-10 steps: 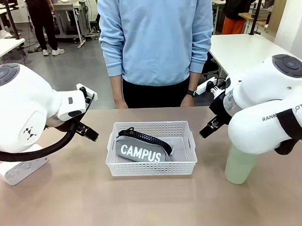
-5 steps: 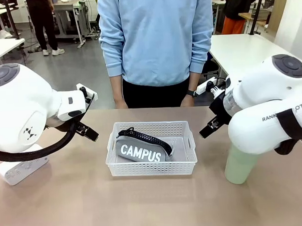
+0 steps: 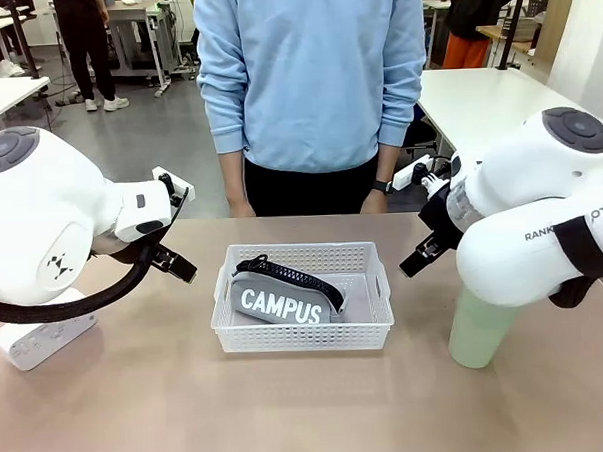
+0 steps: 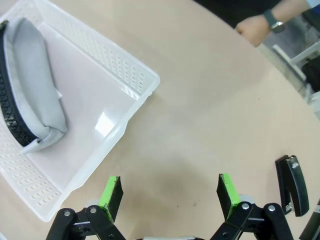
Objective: Efficiently arrange items inside the basket to fit them all.
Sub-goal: Pick up the Digital clock and place it inside the Organizing basket.
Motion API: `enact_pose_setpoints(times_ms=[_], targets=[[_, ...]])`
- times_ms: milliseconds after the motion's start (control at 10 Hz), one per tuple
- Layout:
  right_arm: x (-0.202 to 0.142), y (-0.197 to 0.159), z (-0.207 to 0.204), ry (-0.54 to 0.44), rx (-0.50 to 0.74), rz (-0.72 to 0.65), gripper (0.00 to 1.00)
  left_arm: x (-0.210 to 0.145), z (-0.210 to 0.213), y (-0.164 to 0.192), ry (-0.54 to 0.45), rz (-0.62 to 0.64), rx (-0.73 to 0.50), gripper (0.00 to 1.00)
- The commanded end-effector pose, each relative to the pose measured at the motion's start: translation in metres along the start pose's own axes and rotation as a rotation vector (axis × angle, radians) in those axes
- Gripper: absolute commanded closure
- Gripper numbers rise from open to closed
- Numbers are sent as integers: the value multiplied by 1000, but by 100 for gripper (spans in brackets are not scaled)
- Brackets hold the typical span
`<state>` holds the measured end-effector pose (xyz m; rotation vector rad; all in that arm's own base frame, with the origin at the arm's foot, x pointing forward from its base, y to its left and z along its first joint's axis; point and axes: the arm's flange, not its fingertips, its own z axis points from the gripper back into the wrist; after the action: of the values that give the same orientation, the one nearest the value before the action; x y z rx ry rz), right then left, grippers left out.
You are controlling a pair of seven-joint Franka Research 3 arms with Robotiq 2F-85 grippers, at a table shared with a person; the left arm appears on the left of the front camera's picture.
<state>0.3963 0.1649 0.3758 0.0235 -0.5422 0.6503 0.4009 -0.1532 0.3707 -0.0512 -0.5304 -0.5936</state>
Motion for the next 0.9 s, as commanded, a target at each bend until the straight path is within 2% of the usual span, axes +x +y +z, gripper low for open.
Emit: enact_pose_setpoints(times_ms=[0, 100, 300, 400, 500, 600, 800], targets=[[8, -24, 52, -54, 85, -72, 0, 0, 42, 22, 14, 84, -171, 0], [5, -45, 85, -79, 156, -169, 0, 0, 78, 40, 29, 177, -250, 0], [-24, -90, 148, -150, 359, -373, 0, -13, 143, 77, 37, 391, -315, 0], [-57, -119, 177, -185, 484, -491, 0, -36, 174, 107, -18, 435, -439, 0], [-94, -145, 198, -247, 530, -623, 0, -62, 198, 141, -83, 517, -543, 0], [-135, -169, 214, -313, 563, -748, 0, -92, 217, 177, -163, 634, -588, 0], [-226, -217, 229, -468, 719, -903, 0, -164, 241, 242, -394, 841, -725, 0]])
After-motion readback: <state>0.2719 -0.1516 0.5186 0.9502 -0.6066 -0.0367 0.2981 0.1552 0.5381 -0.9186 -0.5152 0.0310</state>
